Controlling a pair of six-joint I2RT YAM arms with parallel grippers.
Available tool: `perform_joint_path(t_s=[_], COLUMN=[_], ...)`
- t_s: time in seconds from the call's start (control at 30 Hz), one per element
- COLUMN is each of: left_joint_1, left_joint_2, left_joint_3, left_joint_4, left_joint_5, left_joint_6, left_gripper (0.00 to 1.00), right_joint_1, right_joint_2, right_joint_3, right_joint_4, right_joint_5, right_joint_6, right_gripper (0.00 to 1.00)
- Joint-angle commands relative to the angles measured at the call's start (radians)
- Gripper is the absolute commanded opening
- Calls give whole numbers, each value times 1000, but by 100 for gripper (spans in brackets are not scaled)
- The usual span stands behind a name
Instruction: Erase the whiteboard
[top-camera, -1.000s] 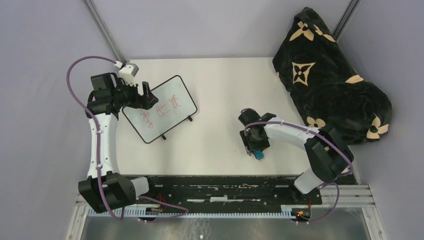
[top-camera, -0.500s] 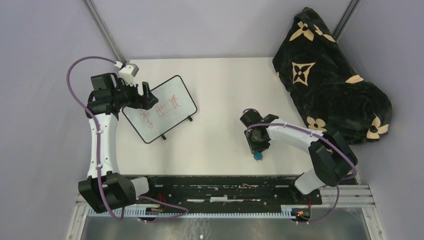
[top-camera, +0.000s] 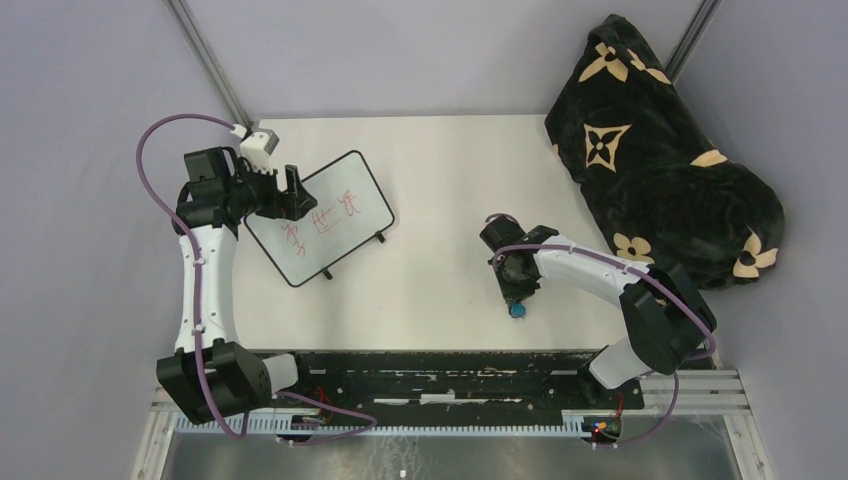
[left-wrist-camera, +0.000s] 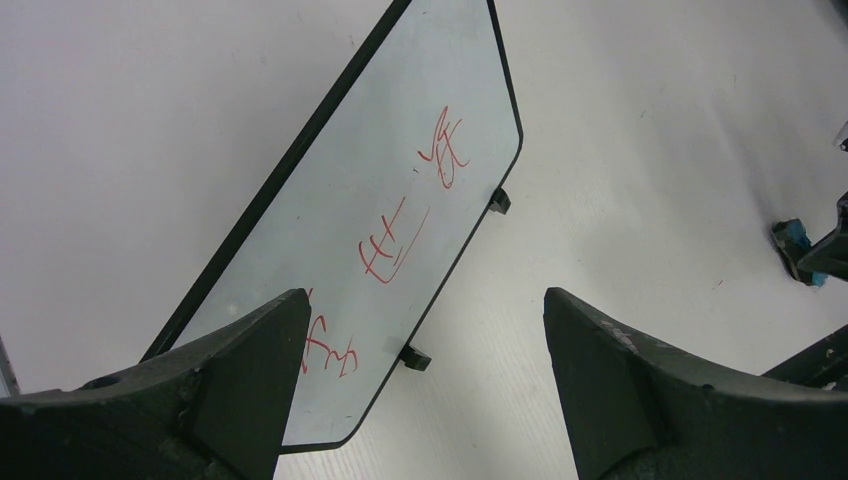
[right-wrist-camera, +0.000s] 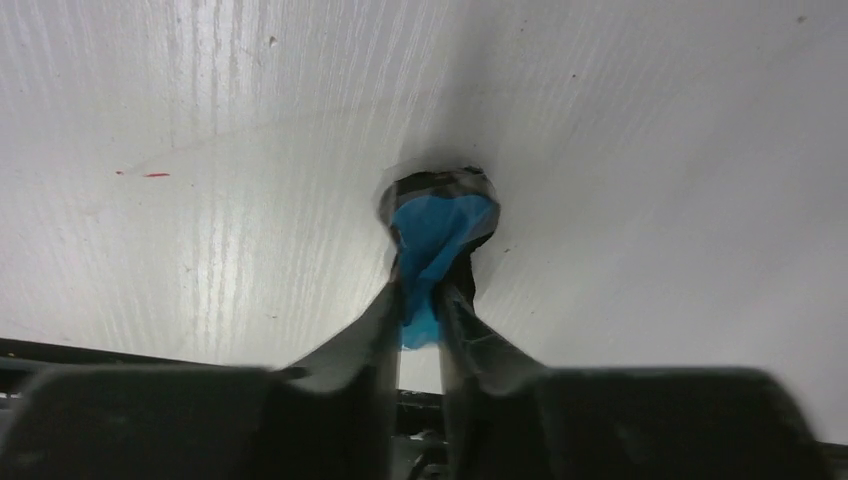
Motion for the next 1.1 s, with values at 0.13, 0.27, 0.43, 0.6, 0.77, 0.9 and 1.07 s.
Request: perform_joint_path(t_s=[0.13,0.27,0.43,0.6,0.77,0.9,1.07], left_joint_1=[-4,-4,-4,-4,-4,-4,-4], left_joint_2=[17,17,12,7,12,17,19], left_joint_3=[29,33,32,27,24,27,28], left_joint_4=[11,11,11,11,11,11,11], left_joint_5=[5,4,-9,-12,-7,-5,-3], left_joint_6=[5,2,0,-4,-10,-13,-18], left_gripper=[92,92,92,92,92,92,92], right_joint_1=[-2,-3,-2,-3,-4,-8,-14], right_joint_2=[18,37,62,39,11,6,2], right_joint_3=[40,42,49,48,26,-6,-45], right_joint_4=[12,24,8,-16,-13,1,25], right_joint_5=[24,28,53,83,85,74,61], right_joint_6=[5,1,3,31,54,63,80], right_gripper=[58,58,58,58,57,56,55])
